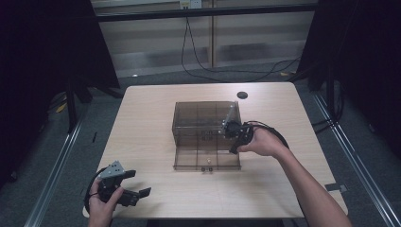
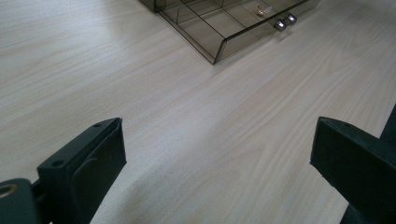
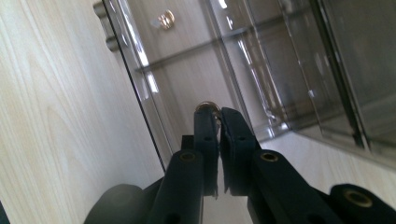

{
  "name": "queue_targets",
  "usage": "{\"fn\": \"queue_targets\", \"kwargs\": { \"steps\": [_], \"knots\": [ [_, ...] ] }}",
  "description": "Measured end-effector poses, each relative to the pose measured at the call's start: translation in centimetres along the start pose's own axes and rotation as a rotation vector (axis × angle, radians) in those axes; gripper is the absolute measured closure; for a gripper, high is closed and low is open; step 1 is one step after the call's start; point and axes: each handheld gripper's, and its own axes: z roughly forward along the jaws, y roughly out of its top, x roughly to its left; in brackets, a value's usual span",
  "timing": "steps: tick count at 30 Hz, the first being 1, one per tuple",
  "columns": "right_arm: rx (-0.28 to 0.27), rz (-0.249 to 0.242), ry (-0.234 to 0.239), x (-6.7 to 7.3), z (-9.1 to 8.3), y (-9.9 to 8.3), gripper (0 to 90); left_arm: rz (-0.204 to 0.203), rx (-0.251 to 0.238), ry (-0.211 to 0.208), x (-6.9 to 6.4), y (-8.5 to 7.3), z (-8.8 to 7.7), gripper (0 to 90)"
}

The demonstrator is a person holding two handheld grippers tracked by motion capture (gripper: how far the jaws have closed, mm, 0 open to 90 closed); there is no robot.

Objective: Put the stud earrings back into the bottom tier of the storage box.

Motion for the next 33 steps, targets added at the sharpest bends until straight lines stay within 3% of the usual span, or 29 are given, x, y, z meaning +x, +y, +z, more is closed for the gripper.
{"fn": "queue_targets", "kwargs": {
  "steps": [27,33],
  "knots": [
    [0.04,-0.09,0.039,1.6,2.2,5.5,85.9,0.0,0.0,0.0,0.0,0.0,0.0,3.2],
    [0.076,-0.108,0.046,1.9,3.6,6.5,85.8,0.002,0.0,-0.002,0.0,0.0,0.0,3.2]
  ]
}}
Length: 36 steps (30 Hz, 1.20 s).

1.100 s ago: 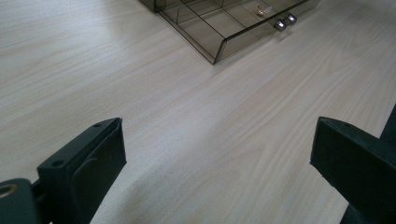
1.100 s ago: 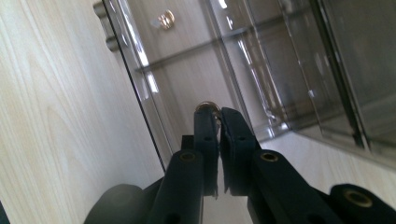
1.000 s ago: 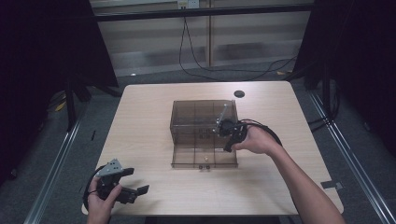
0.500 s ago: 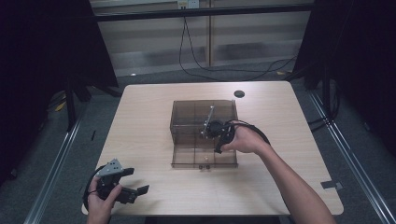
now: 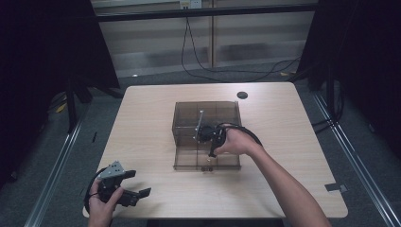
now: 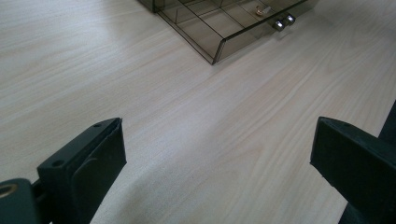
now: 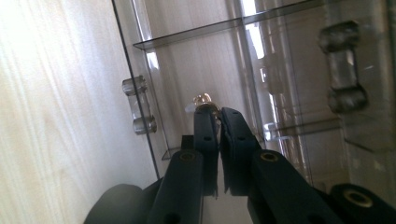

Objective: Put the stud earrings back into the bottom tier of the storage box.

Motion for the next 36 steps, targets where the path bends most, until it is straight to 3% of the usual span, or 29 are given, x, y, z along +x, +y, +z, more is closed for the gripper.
{"fn": "queue_targets", "kwargs": {
  "steps": [14,21,36],
  "knots": [
    [0.065,-0.012,0.004,0.2,2.3,1.6,85.7,0.0,-0.002,-0.002,0.0,0.0,0.0,3.2],
    [0.053,-0.024,-0.002,0.0,2.6,1.7,84.8,-0.001,0.002,0.001,0.0,0.0,0.0,3.2],
    [0.011,-0.015,0.006,-0.2,1.5,1.3,79.8,-0.019,0.001,0.01,0.3,-0.1,0.1,3.2]
  ]
}}
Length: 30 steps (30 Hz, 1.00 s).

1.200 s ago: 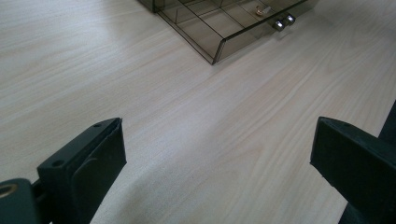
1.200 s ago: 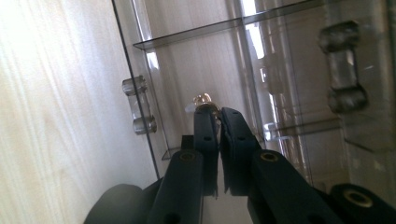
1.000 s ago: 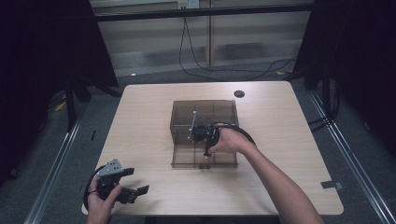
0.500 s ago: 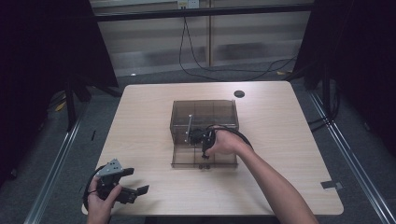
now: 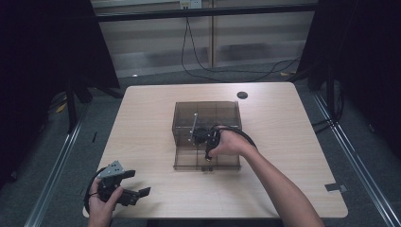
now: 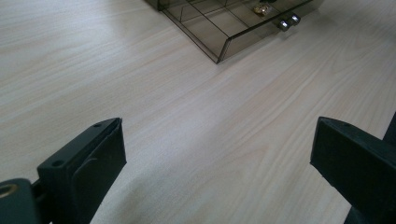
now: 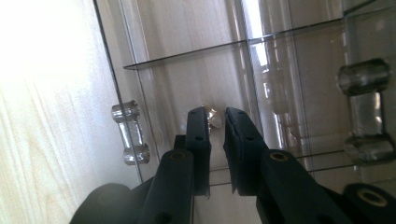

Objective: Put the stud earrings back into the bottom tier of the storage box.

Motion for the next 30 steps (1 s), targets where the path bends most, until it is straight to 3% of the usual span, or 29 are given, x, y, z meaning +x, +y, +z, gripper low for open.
{"fn": "queue_targets", "kwargs": {
  "steps": [5,12,15,18,30],
  "knots": [
    [-0.044,0.008,-0.003,0.0,-0.6,-0.3,77.8,-0.002,-0.002,-0.003,0.1,0.0,0.0,3.2],
    [-0.109,0.054,0.009,0.4,-1.1,-1.5,76.6,0.006,0.003,0.002,-0.1,0.0,0.0,3.2],
    [-0.16,0.071,-0.003,0.5,-1.5,-2.4,70.9,0.01,0.002,-0.001,-0.2,0.1,0.0,3.2],
    [-0.2,0.107,0.006,0.6,-2.0,-3.2,69.8,0.013,0.005,-0.007,-0.3,0.1,0.0,3.2],
    [-0.371,0.166,-0.025,0.7,-3.2,-6.8,60.3,0.012,0.0,-0.003,-0.3,0.1,0.0,3.2]
  ]
}}
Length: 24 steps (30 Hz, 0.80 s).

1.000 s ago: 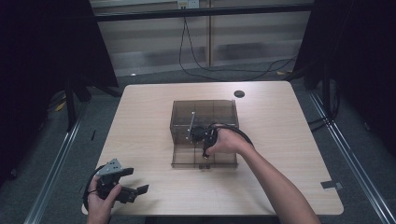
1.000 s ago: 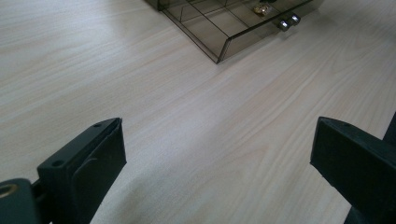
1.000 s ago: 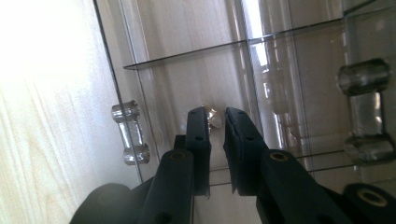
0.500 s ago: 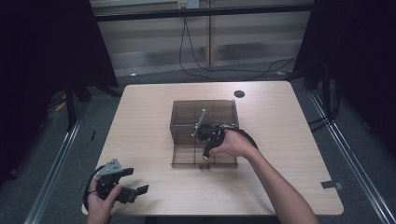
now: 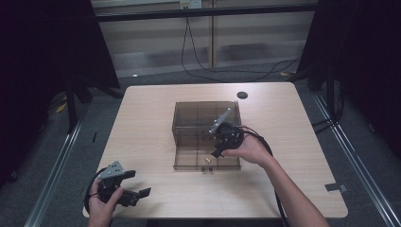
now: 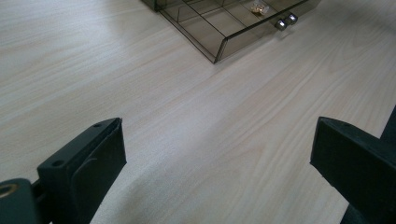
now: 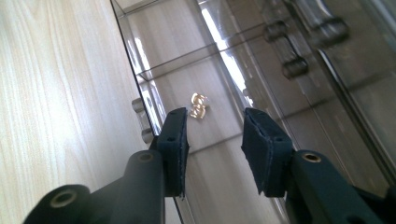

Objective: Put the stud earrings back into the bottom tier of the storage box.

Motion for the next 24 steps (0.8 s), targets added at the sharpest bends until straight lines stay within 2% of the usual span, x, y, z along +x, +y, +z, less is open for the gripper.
{"fn": "queue_targets", "kwargs": {
  "steps": [8,16,20,24],
  "knots": [
    [-0.066,0.047,-0.026,0.1,-1.2,-2.0,55.5,-0.002,-0.002,0.002,0.0,0.0,0.0,3.2],
    [-0.156,0.104,-0.072,0.0,-2.8,-4.1,49.2,-0.001,-0.002,0.004,0.0,0.0,-0.1,3.2],
    [-0.16,0.128,-0.075,0.0,-3.3,-5.3,44.5,-0.001,-0.002,0.004,0.0,0.0,-0.1,3.1],
    [-0.187,0.173,-0.103,0.0,-3.8,-6.8,41.1,-0.001,-0.003,0.002,0.0,0.0,0.0,3.1]
  ]
}}
